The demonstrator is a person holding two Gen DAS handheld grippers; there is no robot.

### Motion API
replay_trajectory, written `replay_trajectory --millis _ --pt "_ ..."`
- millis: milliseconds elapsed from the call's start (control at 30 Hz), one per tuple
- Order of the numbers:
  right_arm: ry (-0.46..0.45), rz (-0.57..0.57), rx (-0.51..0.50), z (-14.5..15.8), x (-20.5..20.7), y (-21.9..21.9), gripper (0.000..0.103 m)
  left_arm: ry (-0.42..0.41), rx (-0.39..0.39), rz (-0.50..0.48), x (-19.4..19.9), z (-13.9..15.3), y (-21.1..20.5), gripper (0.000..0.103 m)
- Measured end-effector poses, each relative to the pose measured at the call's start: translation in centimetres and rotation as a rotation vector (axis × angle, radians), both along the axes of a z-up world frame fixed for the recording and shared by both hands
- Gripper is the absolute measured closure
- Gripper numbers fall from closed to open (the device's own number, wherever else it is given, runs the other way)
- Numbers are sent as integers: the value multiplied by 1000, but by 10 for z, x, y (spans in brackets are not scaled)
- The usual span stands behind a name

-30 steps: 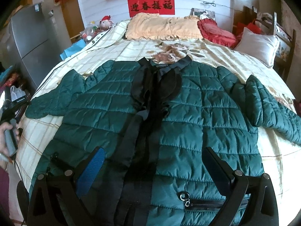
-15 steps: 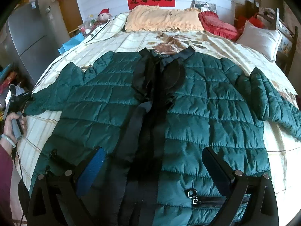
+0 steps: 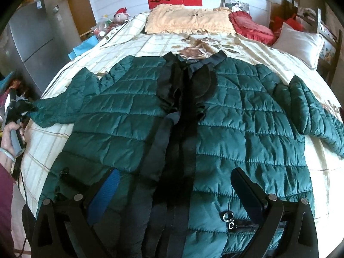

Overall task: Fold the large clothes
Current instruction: 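Move the left tool to the sleeve nearest it and grasp its cuff, then lift the grasped sleeve with the left tool and fold it across the jacket body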

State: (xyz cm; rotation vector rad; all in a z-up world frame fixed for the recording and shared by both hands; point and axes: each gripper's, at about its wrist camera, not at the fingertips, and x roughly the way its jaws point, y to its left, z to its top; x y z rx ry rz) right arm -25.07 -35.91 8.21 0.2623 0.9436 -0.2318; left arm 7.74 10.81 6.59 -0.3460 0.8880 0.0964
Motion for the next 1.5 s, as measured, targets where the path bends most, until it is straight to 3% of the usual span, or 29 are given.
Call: replay_trajectory --millis 333,633,1000,1500 --pt "-33 -23 21 8 -13 -6 1 -132 -42 -198 -50 64 -68 90" --pt "-41 -46 26 7 -27 -15 1 -175 -96 -387 -90 100 -143 90" --pt "-50 -77 25 7 -41 -30 1 -186 -36 -563 -131 105 -243 92" --pt "-76 -167 89 6 -62 -64 1 -151 -40 -758 -171 95 -347 95"
